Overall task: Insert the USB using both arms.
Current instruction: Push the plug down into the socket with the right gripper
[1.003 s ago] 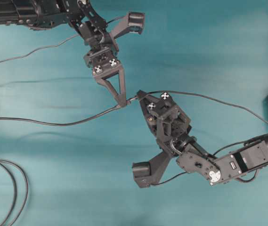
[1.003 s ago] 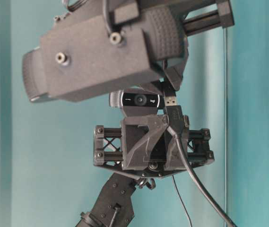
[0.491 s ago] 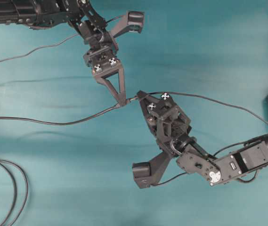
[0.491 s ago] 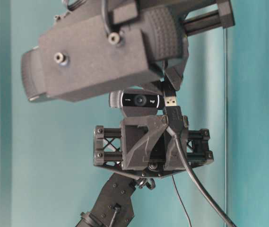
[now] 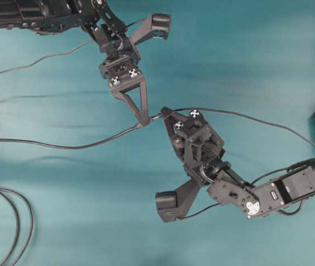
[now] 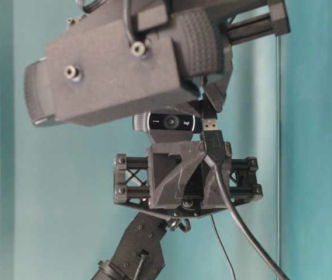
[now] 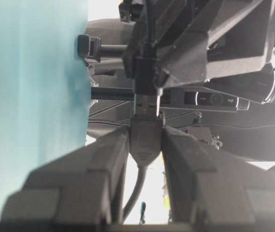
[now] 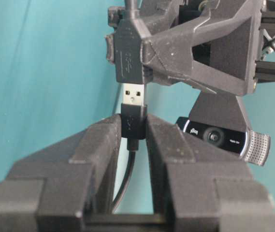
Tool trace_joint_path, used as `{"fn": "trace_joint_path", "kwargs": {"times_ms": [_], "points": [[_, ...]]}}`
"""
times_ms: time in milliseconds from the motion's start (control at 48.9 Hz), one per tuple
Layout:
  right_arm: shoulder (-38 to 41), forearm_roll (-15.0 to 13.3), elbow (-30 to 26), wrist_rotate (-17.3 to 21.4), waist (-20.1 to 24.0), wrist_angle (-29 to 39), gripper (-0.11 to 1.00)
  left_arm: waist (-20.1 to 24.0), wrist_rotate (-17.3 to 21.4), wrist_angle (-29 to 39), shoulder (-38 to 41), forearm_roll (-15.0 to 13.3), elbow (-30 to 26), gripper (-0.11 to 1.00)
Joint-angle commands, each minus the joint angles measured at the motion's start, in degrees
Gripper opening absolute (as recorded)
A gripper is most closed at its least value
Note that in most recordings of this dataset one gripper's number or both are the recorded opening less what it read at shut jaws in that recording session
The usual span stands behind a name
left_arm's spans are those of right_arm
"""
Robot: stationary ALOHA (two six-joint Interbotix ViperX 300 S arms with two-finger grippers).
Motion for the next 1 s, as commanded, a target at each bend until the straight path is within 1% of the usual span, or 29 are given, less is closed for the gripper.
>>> {"fn": "trace_joint_path", "kwargs": {"times_ms": [0,164,389,696,982], "points": [[-0.53,-0.62,-1.49,0.18,0.18,-0.62,0.17,0.18,-0.53,0.18,-0.79,-0.88,-1.76,0.23],[-0.26,-0.70,-1.93,0.18,0.26,-0.70,0.17,0.26,-0.62,0.00,-0.44,-0.97,-1.85,0.23],[0.35,-0.62,-2.90,0.09,0.26,-0.70,0.17,0.26,-0.53,0.18,0.44,-2.99,-3.78,0.23],[0.44,-0.70,-3.16,0.00,0.70,-0.88,0.17,0.26,-0.53,1.41,1.14,-2.99,-4.39,0.23],[0.44,-0.62,-2.81,-0.26,1.58,-3.69,0.17,0.26,-0.53,2.20,1.05,-2.99,-4.31,0.23]]}}
